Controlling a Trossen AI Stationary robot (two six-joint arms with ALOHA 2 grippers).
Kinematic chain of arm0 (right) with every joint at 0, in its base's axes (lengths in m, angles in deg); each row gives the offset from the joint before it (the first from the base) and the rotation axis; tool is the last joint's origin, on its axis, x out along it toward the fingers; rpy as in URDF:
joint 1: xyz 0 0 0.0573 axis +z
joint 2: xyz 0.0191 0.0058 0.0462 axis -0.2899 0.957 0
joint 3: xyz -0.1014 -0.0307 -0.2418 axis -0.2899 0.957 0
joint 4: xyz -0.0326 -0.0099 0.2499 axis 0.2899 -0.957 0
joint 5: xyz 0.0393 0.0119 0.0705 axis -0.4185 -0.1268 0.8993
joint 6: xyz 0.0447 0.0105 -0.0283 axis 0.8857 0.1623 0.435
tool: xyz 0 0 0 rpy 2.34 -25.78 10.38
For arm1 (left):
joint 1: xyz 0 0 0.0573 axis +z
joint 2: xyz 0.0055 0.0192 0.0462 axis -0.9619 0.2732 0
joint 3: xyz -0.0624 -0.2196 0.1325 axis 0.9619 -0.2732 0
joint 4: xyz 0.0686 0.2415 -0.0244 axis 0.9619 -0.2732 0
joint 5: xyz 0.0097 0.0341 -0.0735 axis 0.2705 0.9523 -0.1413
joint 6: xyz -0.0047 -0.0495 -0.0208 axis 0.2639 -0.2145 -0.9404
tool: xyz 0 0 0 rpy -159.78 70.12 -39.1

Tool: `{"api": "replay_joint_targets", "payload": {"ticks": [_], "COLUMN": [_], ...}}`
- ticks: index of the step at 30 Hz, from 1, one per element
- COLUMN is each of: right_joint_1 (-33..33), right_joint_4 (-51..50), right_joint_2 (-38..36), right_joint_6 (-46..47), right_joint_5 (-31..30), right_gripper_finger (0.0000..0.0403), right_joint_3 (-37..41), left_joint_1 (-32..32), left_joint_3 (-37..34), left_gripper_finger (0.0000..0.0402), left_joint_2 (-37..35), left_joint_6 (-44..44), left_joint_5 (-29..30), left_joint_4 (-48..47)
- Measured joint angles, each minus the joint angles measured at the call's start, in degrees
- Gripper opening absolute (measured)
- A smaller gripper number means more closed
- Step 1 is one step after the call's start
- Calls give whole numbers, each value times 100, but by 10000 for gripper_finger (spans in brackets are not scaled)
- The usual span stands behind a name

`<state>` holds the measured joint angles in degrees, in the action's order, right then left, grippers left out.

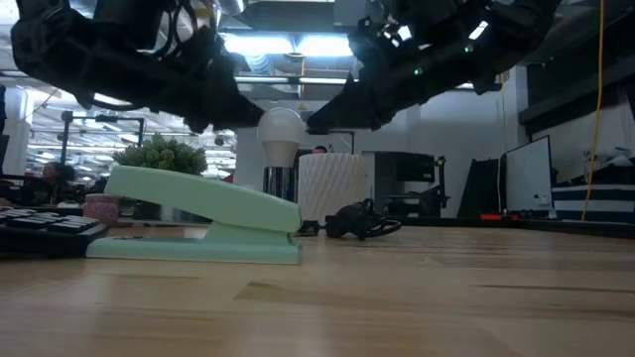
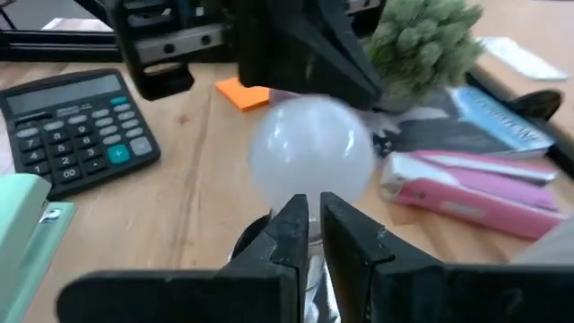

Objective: Screw lightbulb
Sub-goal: Insert the lightbulb into the lamp

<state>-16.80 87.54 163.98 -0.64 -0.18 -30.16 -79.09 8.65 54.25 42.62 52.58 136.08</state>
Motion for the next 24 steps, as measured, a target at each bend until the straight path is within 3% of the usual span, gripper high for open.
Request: {"api": "replay_joint_targets", "payload": {"ticks": [12, 19, 24], "right_joint_1": [-9, -153, -162], "right_joint_4": [-261, -130, 240], "right_joint_2": [-520, -216, 12], "right_joint_6": [-537, -508, -498], "right_joint_5": [-927, -840, -635], "right_gripper_finger": [39, 40, 40], "right_joint_3": [-2, -2, -2], "left_joint_1": [-599, -1061, -1003], "left_joint_3": [2, 2, 0], "left_gripper_finger": [1, 1, 1], "left_joint_2": [-2, -2, -2], "left_joint_6": [323, -257, -607], "left_joint_5": [89, 27, 31], "left_joint_4": [722, 92, -341]}}
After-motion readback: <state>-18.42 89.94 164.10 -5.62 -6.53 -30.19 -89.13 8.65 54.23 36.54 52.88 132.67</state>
